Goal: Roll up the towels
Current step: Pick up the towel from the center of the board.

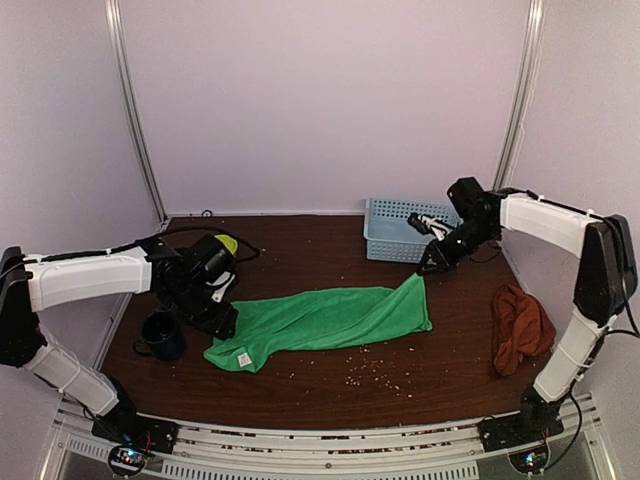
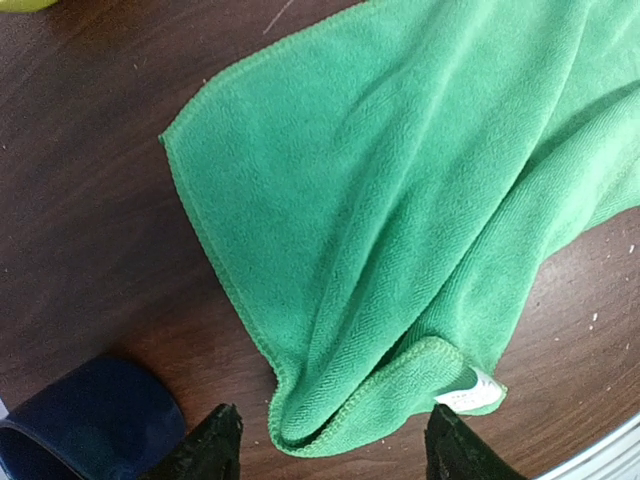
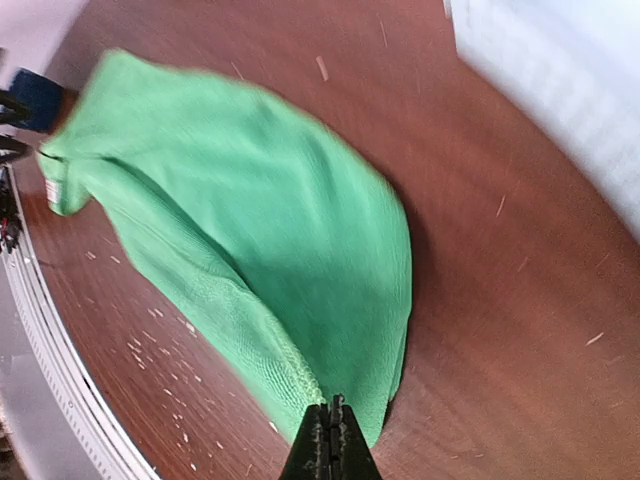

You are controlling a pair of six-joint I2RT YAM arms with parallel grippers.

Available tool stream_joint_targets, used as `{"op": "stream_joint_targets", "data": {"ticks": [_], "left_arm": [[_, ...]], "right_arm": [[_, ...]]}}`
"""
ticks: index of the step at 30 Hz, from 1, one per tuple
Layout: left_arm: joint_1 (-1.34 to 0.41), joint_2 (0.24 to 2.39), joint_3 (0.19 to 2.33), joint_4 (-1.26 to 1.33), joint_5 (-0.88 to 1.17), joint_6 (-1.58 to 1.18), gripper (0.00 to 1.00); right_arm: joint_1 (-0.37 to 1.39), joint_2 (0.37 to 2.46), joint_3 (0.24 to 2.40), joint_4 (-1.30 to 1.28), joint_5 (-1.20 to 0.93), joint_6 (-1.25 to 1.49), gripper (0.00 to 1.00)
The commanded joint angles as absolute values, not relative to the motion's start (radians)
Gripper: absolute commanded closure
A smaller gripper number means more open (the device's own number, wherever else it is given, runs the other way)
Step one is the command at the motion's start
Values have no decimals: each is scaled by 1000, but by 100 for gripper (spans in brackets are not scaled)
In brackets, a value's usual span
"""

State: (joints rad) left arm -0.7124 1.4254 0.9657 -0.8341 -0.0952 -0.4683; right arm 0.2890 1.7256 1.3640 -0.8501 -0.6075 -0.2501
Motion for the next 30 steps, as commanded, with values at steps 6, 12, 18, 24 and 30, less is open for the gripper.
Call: {"op": "stream_joint_targets", "data": {"ticks": [6, 12, 18, 24, 30], "left_arm": [[-713, 1318, 1046, -783, -45, -370, 37], [-744, 1288, 1025, -726, 92, -310, 42], [-884, 1355, 1020, -674, 176, -204, 59], [-948, 1492, 1060, -564, 195, -189, 42], [-952, 1745, 1177, -585, 280, -221, 40]], "right_arm": [[203, 1415, 1297, -722, -562, -355, 100], [64, 1414, 1235, -683, -540, -308, 100], [60, 1388, 1141, -647, -603, -324, 100], [64, 1383, 1107, -630, -659, -320, 100], [73, 1395, 1096, -636, -677, -321, 100]]}}
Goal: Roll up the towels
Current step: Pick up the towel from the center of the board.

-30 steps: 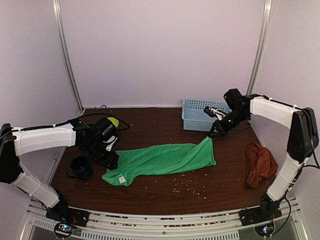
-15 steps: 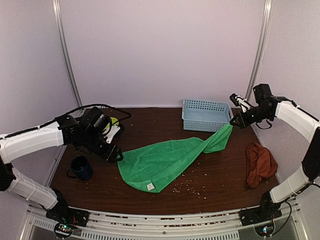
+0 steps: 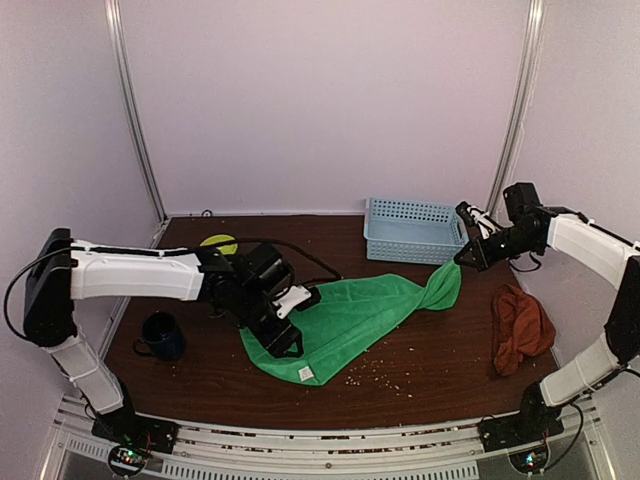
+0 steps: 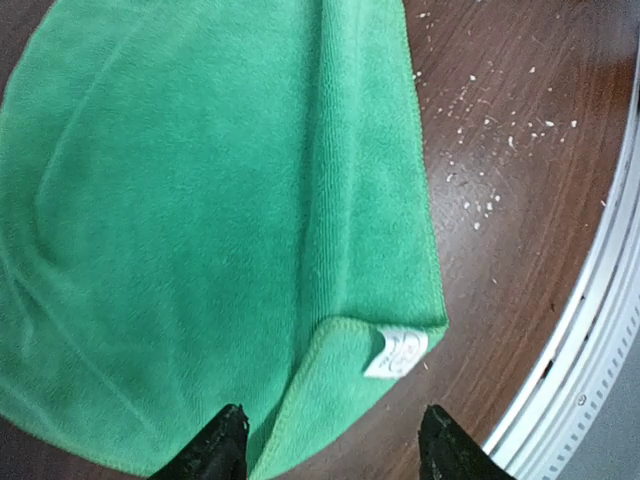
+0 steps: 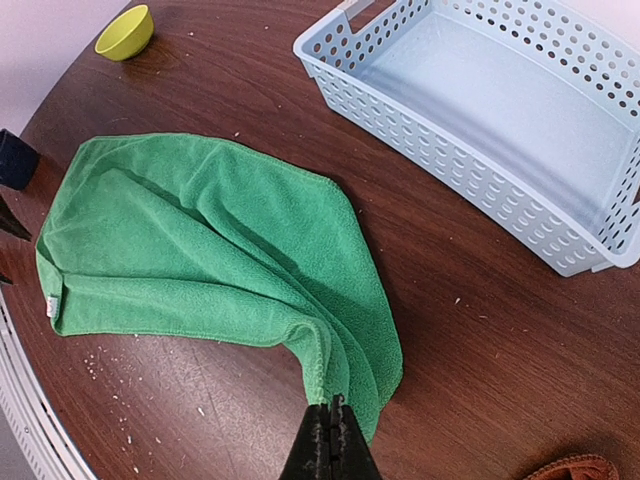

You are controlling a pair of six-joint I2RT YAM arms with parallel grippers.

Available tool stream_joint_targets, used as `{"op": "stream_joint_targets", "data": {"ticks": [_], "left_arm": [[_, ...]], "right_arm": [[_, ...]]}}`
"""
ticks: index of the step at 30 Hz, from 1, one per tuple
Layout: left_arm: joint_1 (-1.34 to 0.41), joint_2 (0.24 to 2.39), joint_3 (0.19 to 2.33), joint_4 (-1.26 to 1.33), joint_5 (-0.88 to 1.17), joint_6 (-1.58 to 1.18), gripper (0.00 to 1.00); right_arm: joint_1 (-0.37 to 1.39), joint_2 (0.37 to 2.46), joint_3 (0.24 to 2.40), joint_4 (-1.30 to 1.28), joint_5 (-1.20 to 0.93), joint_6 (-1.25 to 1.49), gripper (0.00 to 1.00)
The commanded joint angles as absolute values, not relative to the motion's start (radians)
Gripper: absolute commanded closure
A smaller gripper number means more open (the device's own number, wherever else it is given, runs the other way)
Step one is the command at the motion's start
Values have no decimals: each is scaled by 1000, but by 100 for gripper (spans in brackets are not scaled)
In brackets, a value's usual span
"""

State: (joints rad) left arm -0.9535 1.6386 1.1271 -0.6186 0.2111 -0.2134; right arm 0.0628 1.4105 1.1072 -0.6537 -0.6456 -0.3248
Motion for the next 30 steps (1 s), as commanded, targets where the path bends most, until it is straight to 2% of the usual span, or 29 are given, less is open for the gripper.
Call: {"op": "stream_joint_targets", "data": {"ticks": [1, 10, 13, 21, 23, 30], "left_arm": [[-952, 1765, 1184, -585, 273, -223, 40], [-951, 1875, 1212, -565, 270, -241, 46], [-952, 1875, 1209, -544, 295, -245, 55], [-952, 1811, 1186, -552, 397, -219, 94], [-952, 1765, 1160, -548, 427, -222, 100], [-953, 1576, 985, -554, 453, -256, 100]], "right_arm": [[74, 1396, 1097, -638, -676, -325, 100], [76, 1402, 1083, -629, -696, -329, 100], [75, 1409, 1083, -629, -696, -332, 100], [75, 1419, 1085, -627, -699, -333, 100], [75, 1419, 1084, -627, -699, -333, 100], [75, 1414, 1083, -625, -702, -330, 100]]}}
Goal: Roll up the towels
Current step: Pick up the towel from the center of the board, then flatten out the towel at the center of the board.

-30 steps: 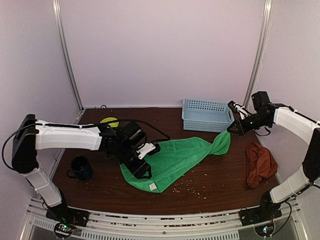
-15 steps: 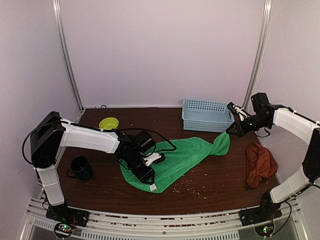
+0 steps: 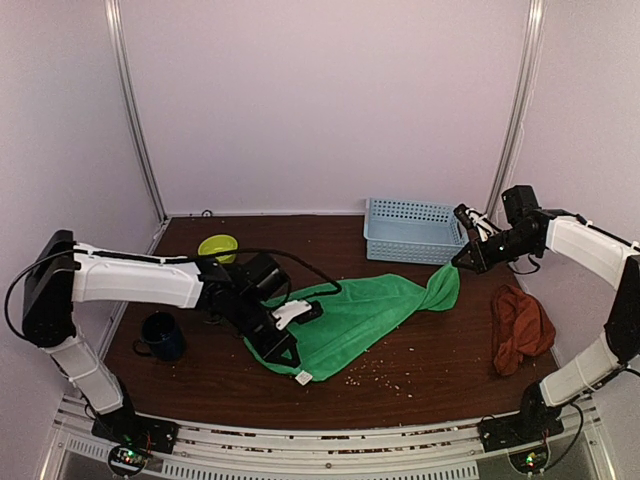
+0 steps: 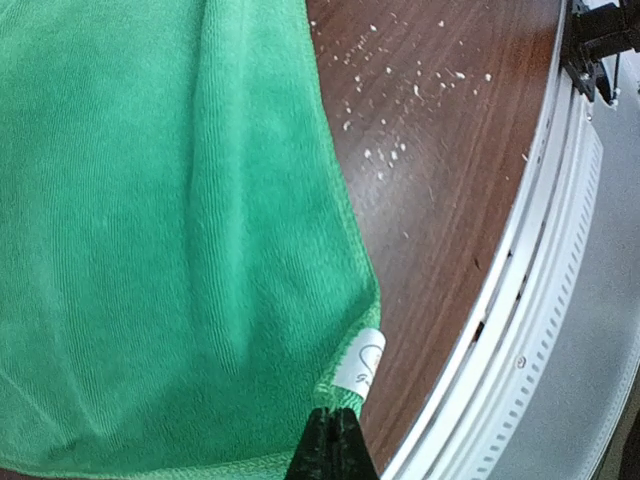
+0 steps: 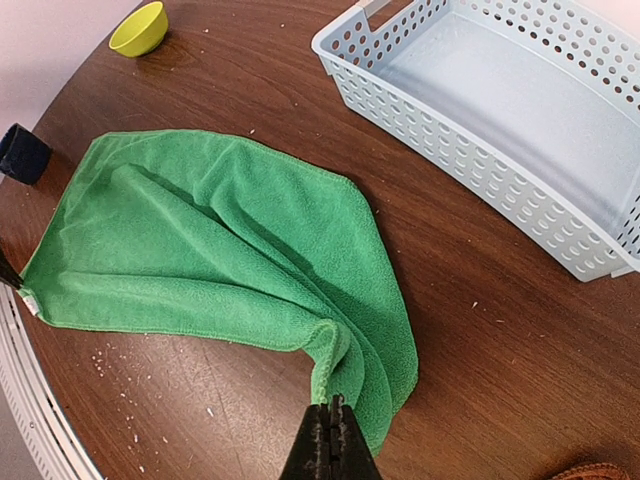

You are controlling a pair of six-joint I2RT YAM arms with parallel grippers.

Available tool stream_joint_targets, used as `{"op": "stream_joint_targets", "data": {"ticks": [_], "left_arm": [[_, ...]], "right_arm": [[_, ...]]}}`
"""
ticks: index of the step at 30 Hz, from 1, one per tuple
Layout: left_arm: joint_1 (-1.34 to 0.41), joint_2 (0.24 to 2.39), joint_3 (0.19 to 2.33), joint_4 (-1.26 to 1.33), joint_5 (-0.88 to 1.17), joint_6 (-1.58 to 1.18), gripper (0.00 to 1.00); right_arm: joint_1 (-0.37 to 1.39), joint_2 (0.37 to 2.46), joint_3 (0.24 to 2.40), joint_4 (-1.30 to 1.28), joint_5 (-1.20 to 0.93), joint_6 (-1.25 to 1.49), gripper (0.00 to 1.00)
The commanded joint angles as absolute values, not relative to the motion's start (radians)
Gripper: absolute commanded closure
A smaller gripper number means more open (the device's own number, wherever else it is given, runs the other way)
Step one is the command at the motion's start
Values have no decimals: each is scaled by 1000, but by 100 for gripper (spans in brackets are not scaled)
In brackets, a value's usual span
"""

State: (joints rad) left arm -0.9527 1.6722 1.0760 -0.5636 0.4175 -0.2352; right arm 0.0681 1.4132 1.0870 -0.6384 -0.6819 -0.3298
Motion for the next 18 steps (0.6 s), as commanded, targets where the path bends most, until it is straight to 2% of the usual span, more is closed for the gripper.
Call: {"op": "stream_joint_targets", "data": {"ticks": [1, 4, 8, 13, 18], "left_arm": [[-953, 1551, 958, -556, 450, -268, 100], [-954, 1490, 885, -536, 464, -291, 100], [-955, 1408, 934, -544, 390, -298, 100], [-933, 1279, 1118, -666, 26, -309, 100], [-898, 1215, 1297, -749, -225, -316, 100]], "right_arm": [[75, 1414, 1083, -624, -704, -329, 100], [75, 1411, 1083, -624, -708, -328, 100], [74, 1381, 1103, -625, -720, -321, 100], [55, 1305, 1202, -633, -772, -265, 100], [28, 1235, 1326, -596, -793, -205, 100]]}}
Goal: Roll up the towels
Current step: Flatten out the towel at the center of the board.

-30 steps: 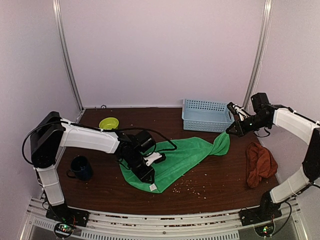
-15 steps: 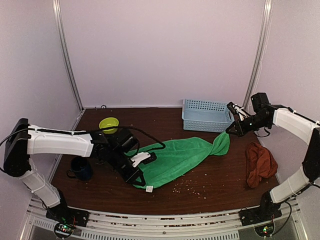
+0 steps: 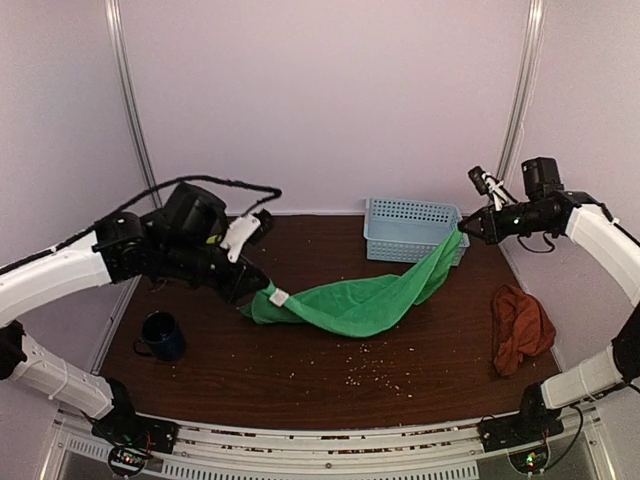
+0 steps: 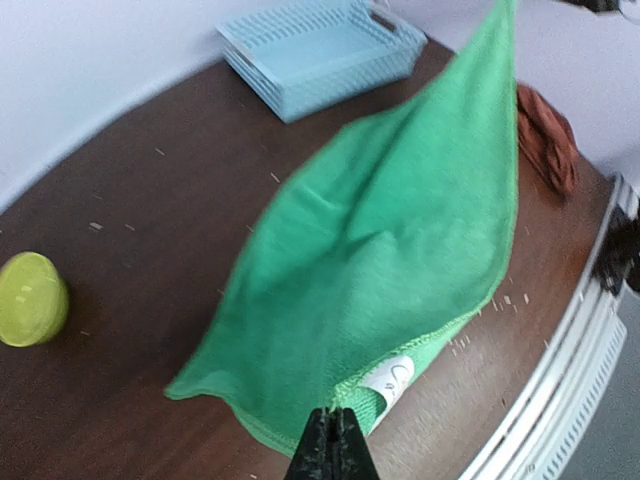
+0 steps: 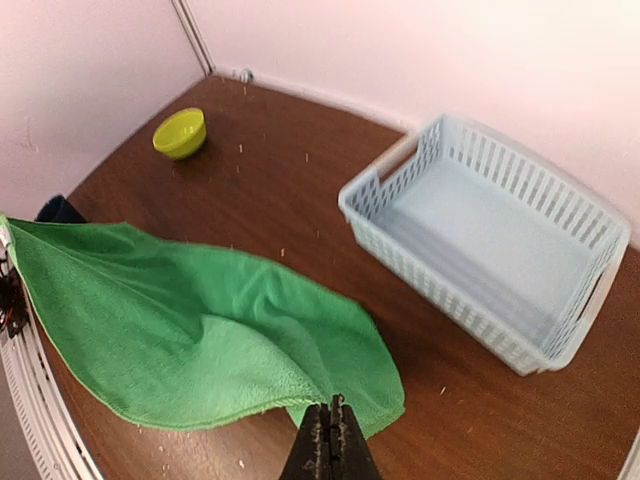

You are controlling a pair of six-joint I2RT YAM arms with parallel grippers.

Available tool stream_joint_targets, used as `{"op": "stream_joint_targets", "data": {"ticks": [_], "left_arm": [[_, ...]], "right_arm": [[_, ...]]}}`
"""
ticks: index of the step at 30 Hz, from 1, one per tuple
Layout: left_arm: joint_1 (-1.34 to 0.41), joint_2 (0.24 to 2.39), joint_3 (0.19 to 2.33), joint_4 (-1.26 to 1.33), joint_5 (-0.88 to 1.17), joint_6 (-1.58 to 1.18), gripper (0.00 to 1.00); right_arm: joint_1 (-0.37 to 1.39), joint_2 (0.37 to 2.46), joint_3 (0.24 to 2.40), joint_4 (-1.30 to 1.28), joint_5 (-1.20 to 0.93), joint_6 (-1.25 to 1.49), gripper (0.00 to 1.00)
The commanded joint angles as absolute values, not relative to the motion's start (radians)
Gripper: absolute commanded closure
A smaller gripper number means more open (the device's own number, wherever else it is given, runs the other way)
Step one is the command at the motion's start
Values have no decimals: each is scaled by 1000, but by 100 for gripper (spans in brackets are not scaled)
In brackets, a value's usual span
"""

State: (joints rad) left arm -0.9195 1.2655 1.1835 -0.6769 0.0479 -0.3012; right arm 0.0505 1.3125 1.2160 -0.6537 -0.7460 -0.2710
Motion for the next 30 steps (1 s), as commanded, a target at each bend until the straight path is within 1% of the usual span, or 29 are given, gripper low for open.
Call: {"op": "stream_joint_targets", "data": {"ticks": [1, 4, 7, 12, 16, 19, 24, 27, 30], "left_arm": [[-895, 1207, 1333, -766, -266, -320, 100], [-895, 1189, 1428, -800, -378, -328, 100], [-894, 1159, 1503, -828, -468, -363, 100], [-894, 1063, 1525, -833, -467, -383, 100], [-895, 968, 1488, -832, -386, -393, 100], [-896, 902, 1448, -818, -227, -391, 100], [-897, 812, 1331, -787, -109, -453, 100], [-896, 795, 1242, -757, -152, -518, 100], [-895, 871, 1204, -767, -289, -584, 100]], "right_arm": [[21, 1223, 1344, -581, -798, -188, 100], [3, 1190, 1392, -539, -809, -144, 100], [-4, 1160, 1444, -564, -828, -155, 100], [-5, 1050, 1431, -611, -889, -177, 100], [-43, 944, 1399, -736, -1032, -272, 100], [-80, 864, 1393, -906, -1154, -421, 100], [-134, 768, 1363, -1060, -1203, -514, 100], [-141, 742, 1303, -1053, -1184, -470, 100], [-141, 759, 1179, -892, -1093, -286, 100]]}}
